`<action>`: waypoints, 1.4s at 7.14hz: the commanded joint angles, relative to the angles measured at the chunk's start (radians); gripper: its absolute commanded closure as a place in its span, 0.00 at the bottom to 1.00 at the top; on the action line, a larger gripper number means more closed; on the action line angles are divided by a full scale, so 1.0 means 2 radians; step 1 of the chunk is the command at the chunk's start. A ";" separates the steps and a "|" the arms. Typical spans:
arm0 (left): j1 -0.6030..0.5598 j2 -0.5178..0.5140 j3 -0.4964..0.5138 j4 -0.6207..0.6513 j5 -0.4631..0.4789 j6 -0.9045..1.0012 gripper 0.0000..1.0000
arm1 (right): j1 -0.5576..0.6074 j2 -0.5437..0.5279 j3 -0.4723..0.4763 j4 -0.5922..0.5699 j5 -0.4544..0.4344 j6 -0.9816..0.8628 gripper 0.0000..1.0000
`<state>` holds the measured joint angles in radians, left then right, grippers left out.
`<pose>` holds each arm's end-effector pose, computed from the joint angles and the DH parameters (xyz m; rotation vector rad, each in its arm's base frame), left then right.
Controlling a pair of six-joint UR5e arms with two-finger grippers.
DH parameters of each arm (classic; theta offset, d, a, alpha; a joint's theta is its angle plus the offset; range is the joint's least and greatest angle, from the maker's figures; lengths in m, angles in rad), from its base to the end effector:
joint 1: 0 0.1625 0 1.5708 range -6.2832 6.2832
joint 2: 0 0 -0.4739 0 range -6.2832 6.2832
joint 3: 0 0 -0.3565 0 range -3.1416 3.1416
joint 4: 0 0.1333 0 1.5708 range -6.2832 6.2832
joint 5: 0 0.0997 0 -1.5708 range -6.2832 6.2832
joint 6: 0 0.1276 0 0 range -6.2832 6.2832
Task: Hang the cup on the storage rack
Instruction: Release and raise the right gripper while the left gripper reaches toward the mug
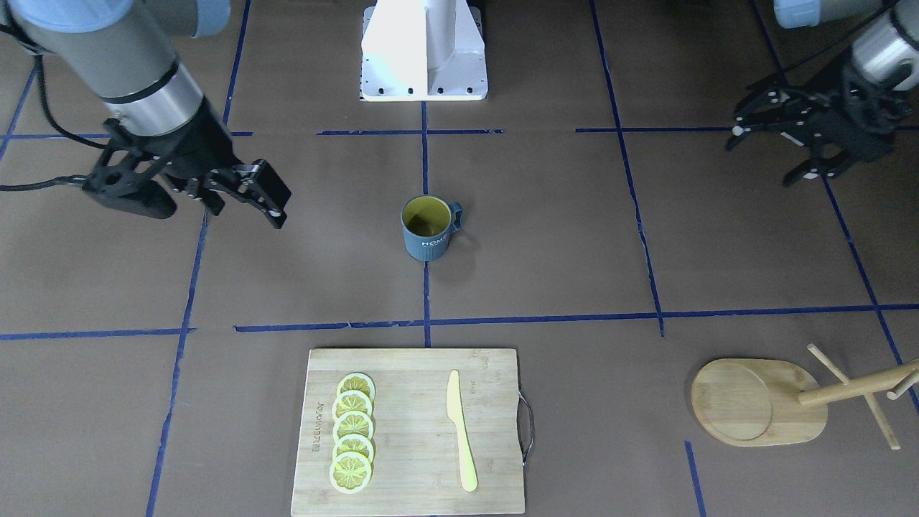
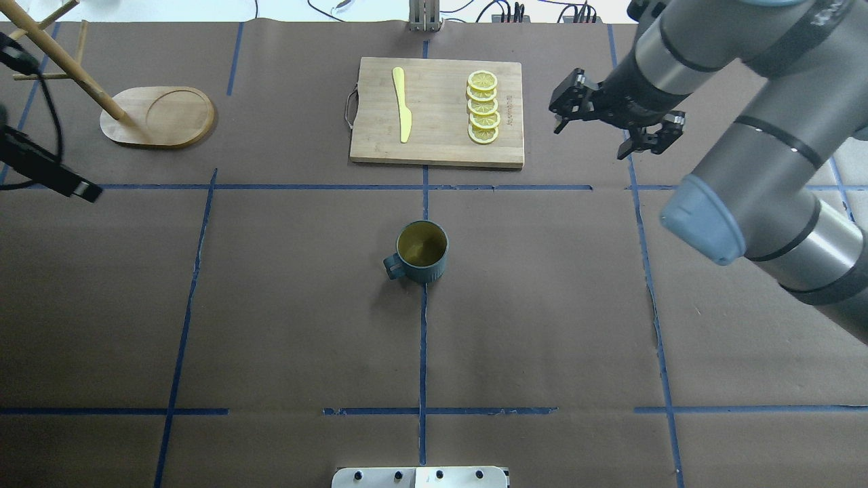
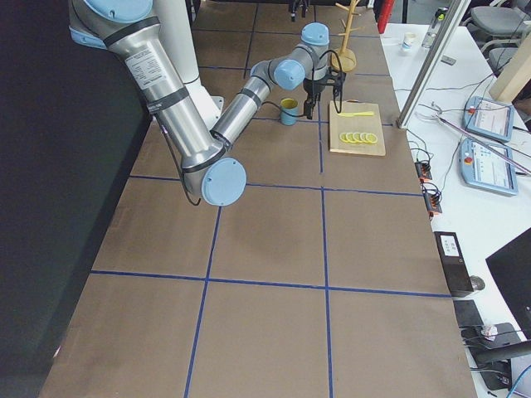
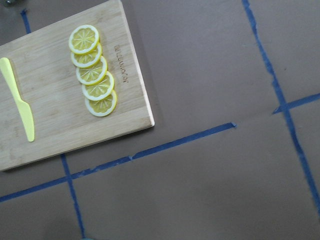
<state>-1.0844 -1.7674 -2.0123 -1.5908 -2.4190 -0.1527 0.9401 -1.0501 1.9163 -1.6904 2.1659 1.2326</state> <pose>0.2049 -0.4679 0.4207 0.3339 0.9812 0.5825 -0.3108 -0.5304 0.3118 -0.0232 -0.9219 0.3369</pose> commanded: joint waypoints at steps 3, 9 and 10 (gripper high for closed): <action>0.116 -0.100 0.084 -0.150 0.033 -0.030 0.00 | 0.077 -0.086 -0.006 0.000 0.012 -0.215 0.00; 0.282 -0.170 0.205 -0.315 0.238 -0.092 0.00 | 0.134 -0.109 -0.052 0.004 0.044 -0.331 0.00; 0.288 -0.170 0.207 -0.315 0.238 -0.095 0.00 | 0.134 -0.108 -0.053 0.004 0.045 -0.329 0.00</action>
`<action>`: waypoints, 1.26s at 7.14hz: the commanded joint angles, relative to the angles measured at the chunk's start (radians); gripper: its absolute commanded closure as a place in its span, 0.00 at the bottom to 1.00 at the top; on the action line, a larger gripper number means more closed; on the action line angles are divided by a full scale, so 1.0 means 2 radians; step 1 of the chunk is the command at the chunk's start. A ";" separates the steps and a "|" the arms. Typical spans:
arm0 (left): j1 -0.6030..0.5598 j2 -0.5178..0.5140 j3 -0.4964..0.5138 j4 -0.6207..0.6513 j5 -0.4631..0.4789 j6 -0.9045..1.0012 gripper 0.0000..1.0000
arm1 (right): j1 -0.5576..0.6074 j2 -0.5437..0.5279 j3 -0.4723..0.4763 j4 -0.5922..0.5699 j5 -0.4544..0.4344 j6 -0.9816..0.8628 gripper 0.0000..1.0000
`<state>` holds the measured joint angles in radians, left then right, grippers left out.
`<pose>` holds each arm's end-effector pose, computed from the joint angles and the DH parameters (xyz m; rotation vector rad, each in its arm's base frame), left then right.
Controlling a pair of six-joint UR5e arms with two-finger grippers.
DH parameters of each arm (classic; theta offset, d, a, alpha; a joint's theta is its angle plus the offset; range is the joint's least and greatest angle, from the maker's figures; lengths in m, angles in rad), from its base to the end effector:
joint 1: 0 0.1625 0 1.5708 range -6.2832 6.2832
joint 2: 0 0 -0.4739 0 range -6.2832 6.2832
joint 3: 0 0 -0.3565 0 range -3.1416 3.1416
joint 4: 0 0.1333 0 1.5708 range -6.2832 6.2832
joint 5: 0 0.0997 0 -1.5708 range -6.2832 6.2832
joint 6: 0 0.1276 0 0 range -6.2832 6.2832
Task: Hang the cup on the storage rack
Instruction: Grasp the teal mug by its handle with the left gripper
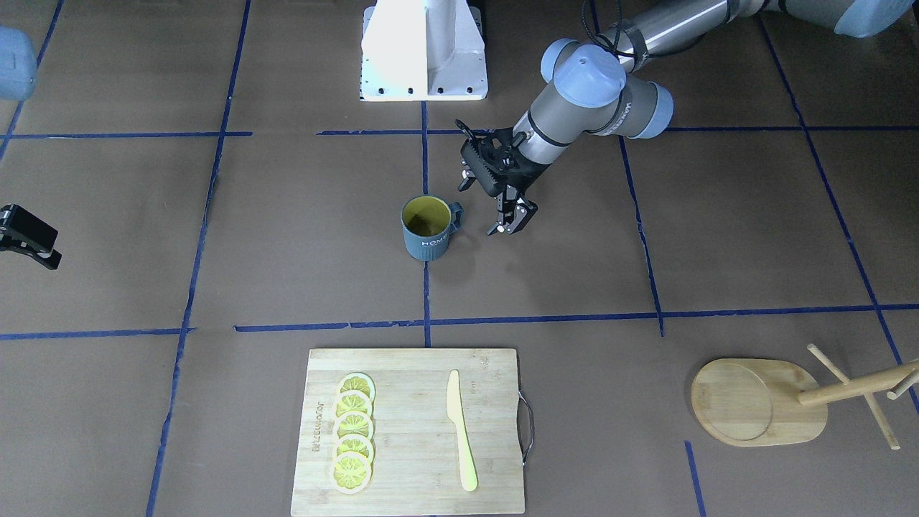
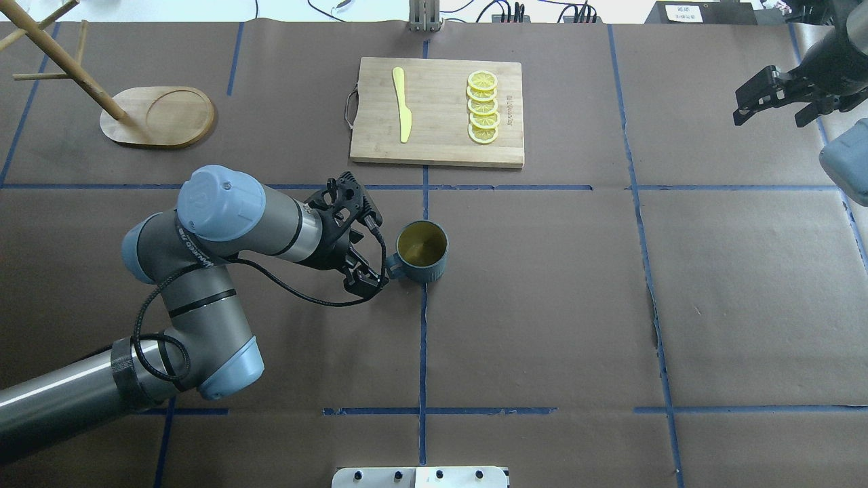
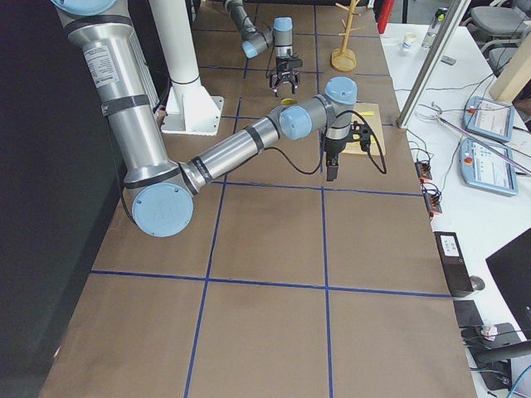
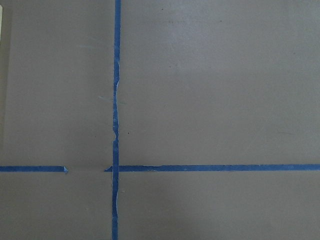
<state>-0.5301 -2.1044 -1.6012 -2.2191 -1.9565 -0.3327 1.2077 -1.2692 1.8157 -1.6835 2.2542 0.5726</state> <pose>0.5505 -0.4215 0.3281 0.7354 1.0533 0.8449 -0.1558 -0.5585 0.4776 0.0686 -0.7874 0.0503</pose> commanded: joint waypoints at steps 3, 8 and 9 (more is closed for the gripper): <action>0.018 -0.026 0.025 -0.001 0.009 -0.014 0.00 | 0.001 0.003 -0.003 0.000 0.000 0.004 0.00; 0.019 -0.030 0.039 -0.012 0.025 -0.053 1.00 | 0.001 0.003 -0.003 0.000 0.000 0.005 0.00; 0.016 -0.030 0.033 -0.013 0.020 -0.099 1.00 | 0.001 0.003 -0.003 0.001 0.000 0.005 0.00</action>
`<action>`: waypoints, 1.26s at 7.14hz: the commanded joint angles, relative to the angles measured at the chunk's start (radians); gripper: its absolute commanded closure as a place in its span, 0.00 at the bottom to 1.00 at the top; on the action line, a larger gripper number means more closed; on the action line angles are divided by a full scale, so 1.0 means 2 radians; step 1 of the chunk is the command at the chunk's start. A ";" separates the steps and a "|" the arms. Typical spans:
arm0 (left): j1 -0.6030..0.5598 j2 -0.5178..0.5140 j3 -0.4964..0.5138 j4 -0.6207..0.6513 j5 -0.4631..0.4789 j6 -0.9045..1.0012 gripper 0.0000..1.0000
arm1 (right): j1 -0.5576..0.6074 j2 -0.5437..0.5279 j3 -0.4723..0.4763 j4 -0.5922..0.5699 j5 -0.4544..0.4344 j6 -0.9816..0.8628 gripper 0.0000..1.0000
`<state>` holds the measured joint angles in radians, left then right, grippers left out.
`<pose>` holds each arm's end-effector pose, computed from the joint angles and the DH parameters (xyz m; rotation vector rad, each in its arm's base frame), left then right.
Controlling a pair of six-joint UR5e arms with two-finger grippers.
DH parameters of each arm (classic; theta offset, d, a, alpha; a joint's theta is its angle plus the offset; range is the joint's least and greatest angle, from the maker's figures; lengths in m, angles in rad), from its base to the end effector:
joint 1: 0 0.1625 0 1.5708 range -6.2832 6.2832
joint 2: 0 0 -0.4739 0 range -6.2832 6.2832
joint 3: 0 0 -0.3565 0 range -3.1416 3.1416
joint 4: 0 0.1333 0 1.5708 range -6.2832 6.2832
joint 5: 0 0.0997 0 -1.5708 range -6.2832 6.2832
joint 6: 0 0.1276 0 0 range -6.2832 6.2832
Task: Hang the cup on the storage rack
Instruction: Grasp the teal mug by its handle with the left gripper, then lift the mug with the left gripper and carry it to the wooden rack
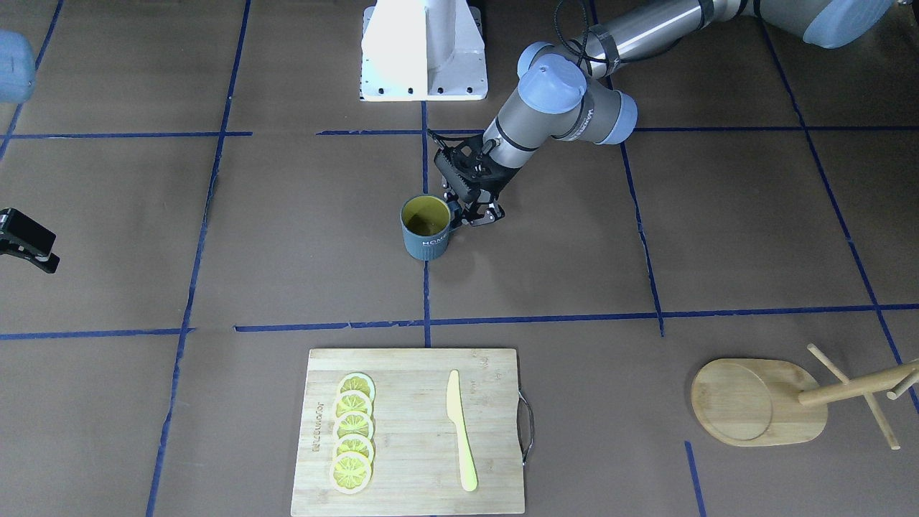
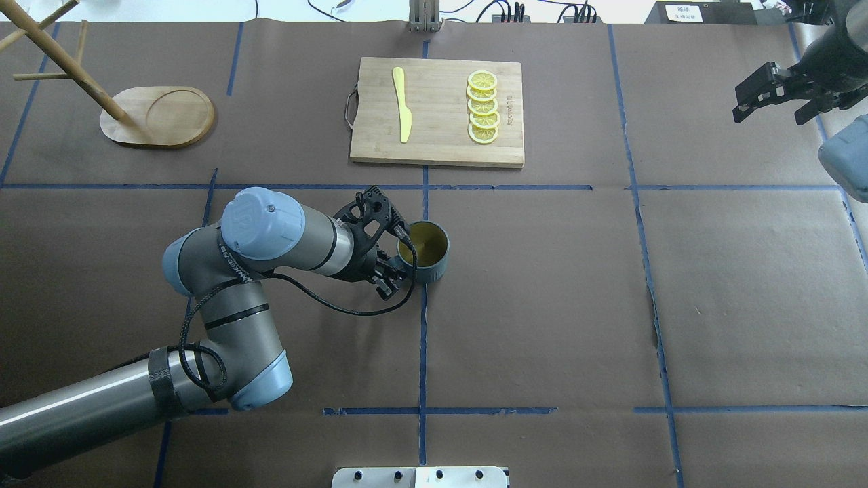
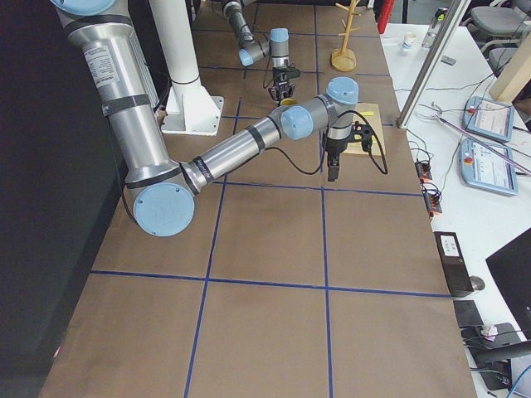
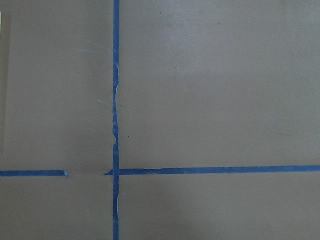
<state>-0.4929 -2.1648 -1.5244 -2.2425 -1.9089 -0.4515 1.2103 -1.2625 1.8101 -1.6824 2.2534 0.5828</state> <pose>0.5886 -0.4194 0.3175 0.6842 1.0759 0.7475 -0.1553 -0.5617 0.4761 0.0679 -0.7879 0.0618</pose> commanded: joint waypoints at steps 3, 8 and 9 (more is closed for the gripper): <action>-0.073 0.001 -0.029 0.001 -0.092 -0.086 1.00 | 0.006 0.000 0.002 0.001 0.002 -0.002 0.00; -0.251 0.031 -0.030 -0.043 -0.227 -0.374 1.00 | 0.094 -0.048 -0.001 -0.005 0.011 -0.133 0.00; -0.273 0.031 -0.024 -0.086 -0.224 -0.473 1.00 | 0.103 -0.054 -0.001 -0.005 0.018 -0.140 0.00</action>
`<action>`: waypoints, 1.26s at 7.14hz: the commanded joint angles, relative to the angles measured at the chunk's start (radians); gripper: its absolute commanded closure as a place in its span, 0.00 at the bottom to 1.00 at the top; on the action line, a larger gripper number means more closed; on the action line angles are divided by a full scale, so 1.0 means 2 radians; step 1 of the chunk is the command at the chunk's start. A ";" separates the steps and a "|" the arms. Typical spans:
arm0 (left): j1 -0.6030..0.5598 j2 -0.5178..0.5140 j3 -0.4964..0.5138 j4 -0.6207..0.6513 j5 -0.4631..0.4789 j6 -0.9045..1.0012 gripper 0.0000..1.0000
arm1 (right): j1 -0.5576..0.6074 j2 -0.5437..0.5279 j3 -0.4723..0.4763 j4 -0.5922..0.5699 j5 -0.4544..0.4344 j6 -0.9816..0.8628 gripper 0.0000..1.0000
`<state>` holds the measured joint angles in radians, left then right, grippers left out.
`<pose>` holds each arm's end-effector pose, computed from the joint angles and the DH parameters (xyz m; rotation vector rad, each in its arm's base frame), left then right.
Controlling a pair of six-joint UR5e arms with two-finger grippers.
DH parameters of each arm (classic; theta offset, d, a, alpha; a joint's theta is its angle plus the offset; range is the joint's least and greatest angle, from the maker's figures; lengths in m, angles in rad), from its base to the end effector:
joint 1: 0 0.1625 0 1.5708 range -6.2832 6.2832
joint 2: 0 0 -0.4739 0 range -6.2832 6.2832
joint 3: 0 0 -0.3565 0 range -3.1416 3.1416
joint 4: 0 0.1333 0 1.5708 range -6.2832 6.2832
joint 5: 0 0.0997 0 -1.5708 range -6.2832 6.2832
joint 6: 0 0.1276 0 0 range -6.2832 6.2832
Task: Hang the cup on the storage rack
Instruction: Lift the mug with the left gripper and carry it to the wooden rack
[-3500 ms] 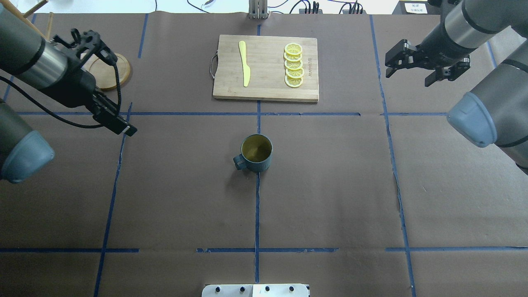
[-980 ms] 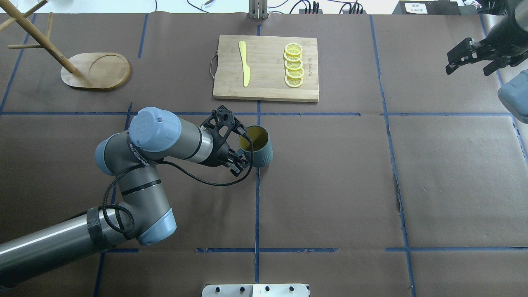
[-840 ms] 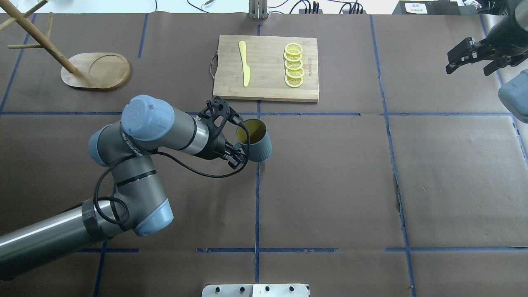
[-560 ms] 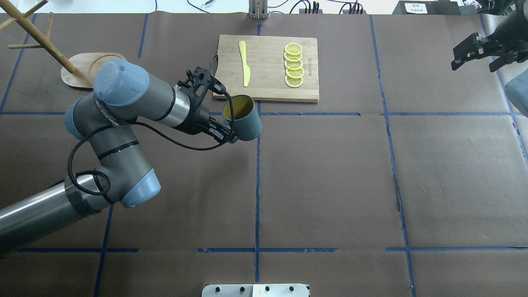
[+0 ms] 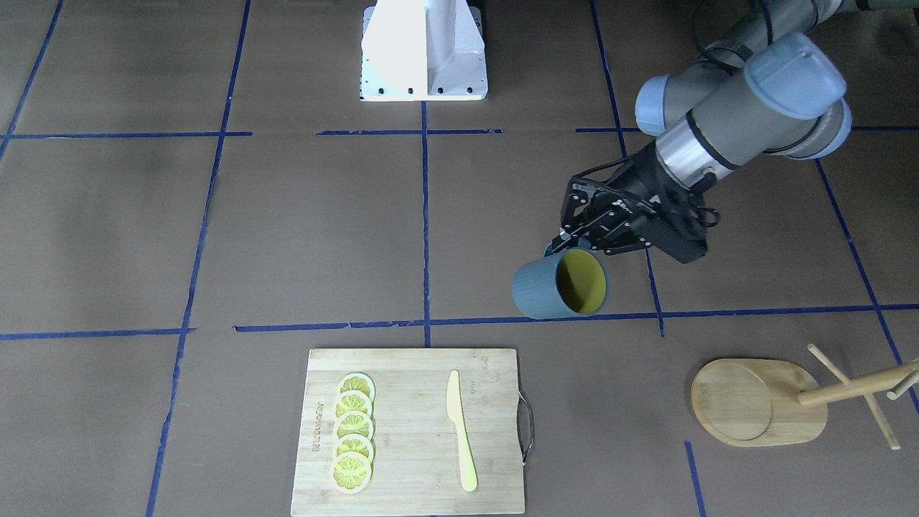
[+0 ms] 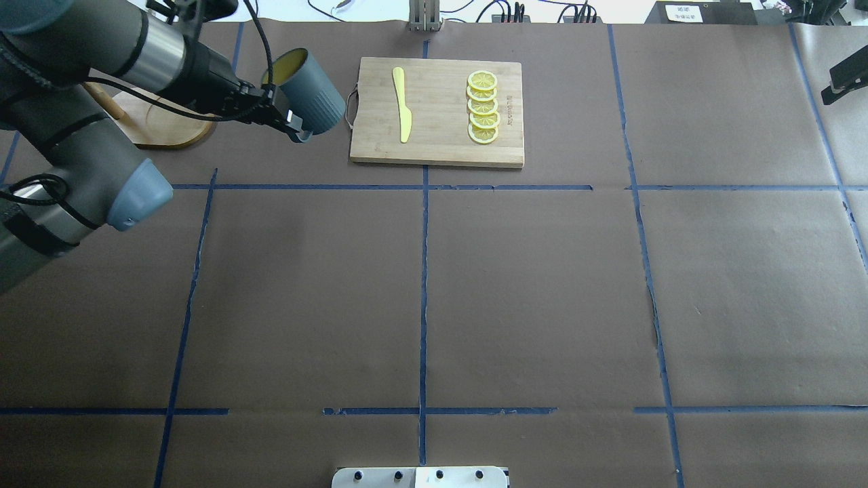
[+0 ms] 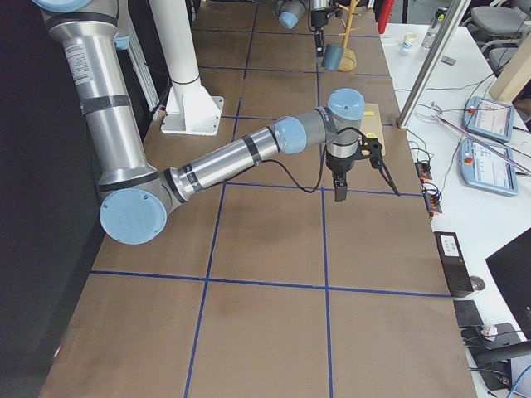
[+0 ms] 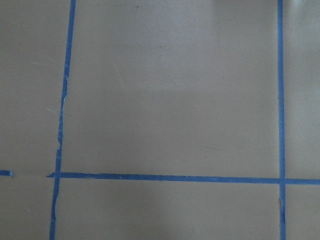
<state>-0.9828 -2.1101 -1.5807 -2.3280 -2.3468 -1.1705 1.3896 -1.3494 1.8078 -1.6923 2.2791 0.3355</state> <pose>0.3303 -0.5747 0.3106 0.2762 1.3554 0.0199 -0.0496 -0.5499 0.5256 0.1326 -0.7602 0.0273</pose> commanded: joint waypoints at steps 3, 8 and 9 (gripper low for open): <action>-0.038 0.046 0.057 -0.278 0.102 -0.340 1.00 | 0.018 -0.016 0.008 0.001 0.012 -0.017 0.00; -0.032 0.056 0.181 -0.521 0.274 -0.573 0.99 | 0.021 -0.018 0.014 0.006 0.008 -0.011 0.00; -0.032 0.050 0.200 -0.537 0.299 -0.584 0.99 | 0.021 -0.018 0.018 0.006 0.008 -0.010 0.00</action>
<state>-1.0493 -2.0006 -1.2385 -3.3307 -1.8157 -2.2838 1.4293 -1.3849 1.8355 -1.6814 2.2933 0.3140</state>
